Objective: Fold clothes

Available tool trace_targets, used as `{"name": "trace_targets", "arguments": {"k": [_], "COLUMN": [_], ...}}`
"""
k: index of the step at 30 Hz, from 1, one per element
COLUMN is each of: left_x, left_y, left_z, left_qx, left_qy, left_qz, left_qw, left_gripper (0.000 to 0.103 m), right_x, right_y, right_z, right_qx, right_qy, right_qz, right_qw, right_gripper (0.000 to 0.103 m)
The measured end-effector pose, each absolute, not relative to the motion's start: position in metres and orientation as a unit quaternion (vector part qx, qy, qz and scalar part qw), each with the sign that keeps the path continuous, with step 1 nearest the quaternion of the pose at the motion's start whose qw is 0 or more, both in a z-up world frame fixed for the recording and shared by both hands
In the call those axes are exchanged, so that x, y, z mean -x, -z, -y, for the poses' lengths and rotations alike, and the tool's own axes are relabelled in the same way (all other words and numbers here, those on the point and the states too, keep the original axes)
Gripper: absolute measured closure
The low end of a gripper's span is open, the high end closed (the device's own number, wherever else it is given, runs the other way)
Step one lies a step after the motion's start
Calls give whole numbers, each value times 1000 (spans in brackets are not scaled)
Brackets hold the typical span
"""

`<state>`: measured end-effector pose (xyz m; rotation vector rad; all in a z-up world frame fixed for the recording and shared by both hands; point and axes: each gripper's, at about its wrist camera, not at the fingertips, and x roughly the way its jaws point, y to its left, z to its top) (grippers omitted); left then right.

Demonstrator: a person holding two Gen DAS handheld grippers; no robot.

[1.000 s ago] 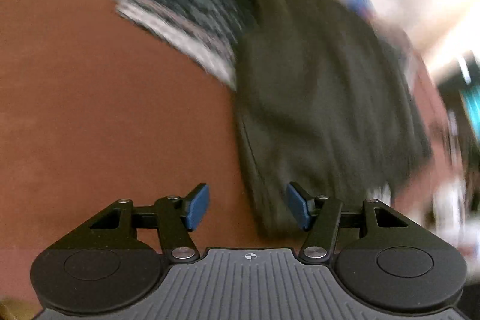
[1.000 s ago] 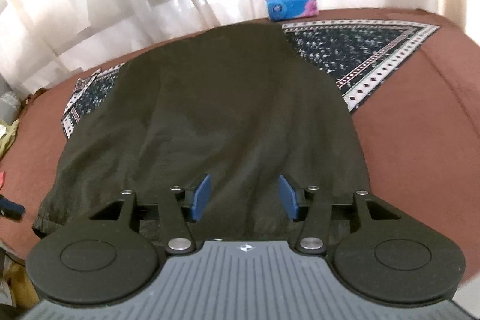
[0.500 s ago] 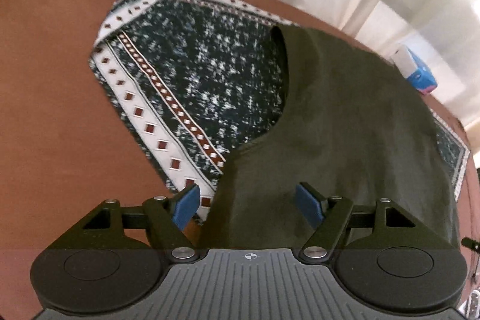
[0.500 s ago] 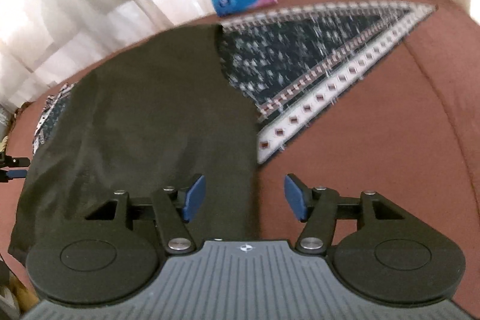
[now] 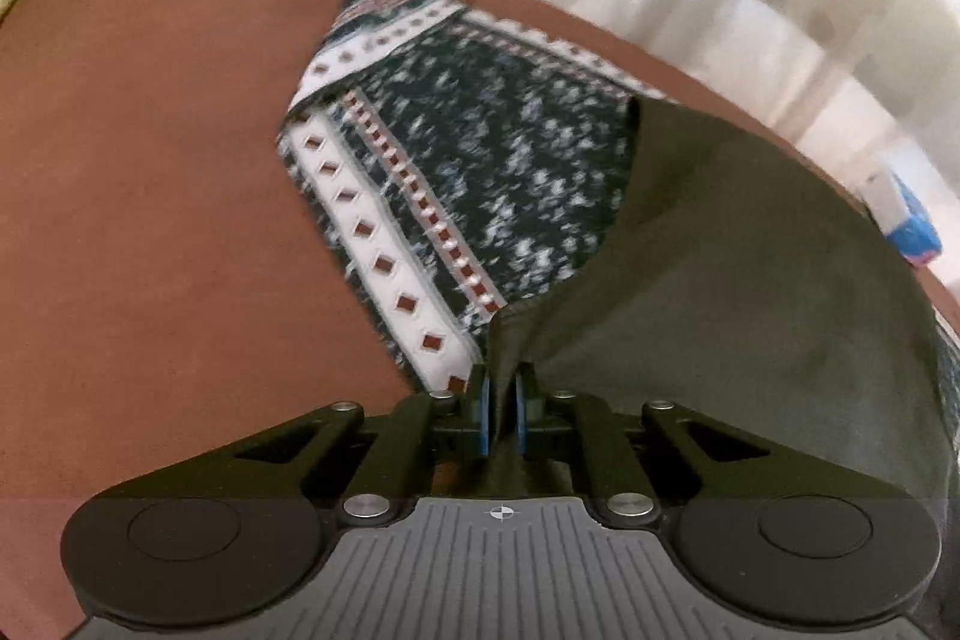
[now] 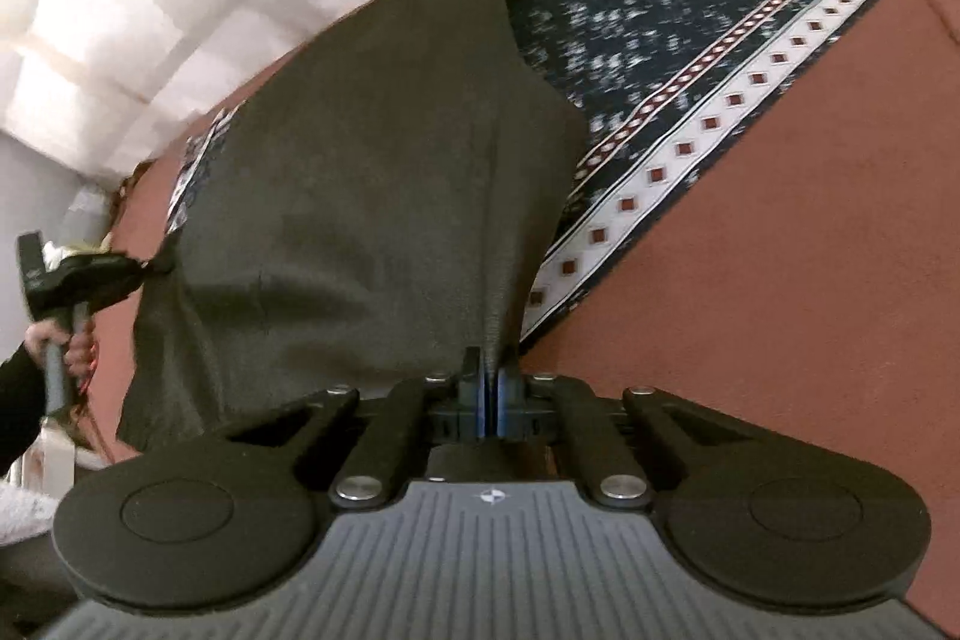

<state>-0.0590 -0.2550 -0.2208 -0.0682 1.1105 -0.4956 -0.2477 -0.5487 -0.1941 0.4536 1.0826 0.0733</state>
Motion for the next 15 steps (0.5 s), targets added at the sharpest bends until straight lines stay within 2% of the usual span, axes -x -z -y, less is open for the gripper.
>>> {"name": "trace_targets", "arguments": {"k": [2,3,4,5,7,9,15], "left_x": [61,63,65,67,74,82,108], "left_y": [220,217,214,210,192,179,169], "left_z": [255,255,254,254,243,234,239], "left_qx": [21,14,7,0,-4,-6,-50], "left_qy": [235,238,240,242,264,284,347], "left_qz": [-522,-519,-516,-512,-498,-493,-489], "left_qw": [819,821,822,824,826,823,799], "left_gripper": [85,65,53,51,44,40,39], "right_x": [250,251,252,253,260,268,263], "right_y": [192,190,189,188,175,158,145], "right_z": [543,540,538,535,528,521,482], "right_qx": [-204,-199,-194,-190,-165,-157,-138], "right_qy": [-33,-32,-31,-30,-16,-16,-66], "right_qz": [-514,-516,-518,-520,-500,-474,-458], "right_qw": [832,832,833,833,850,866,876], "right_gripper": [98,96,86,73,62,61,57]}}
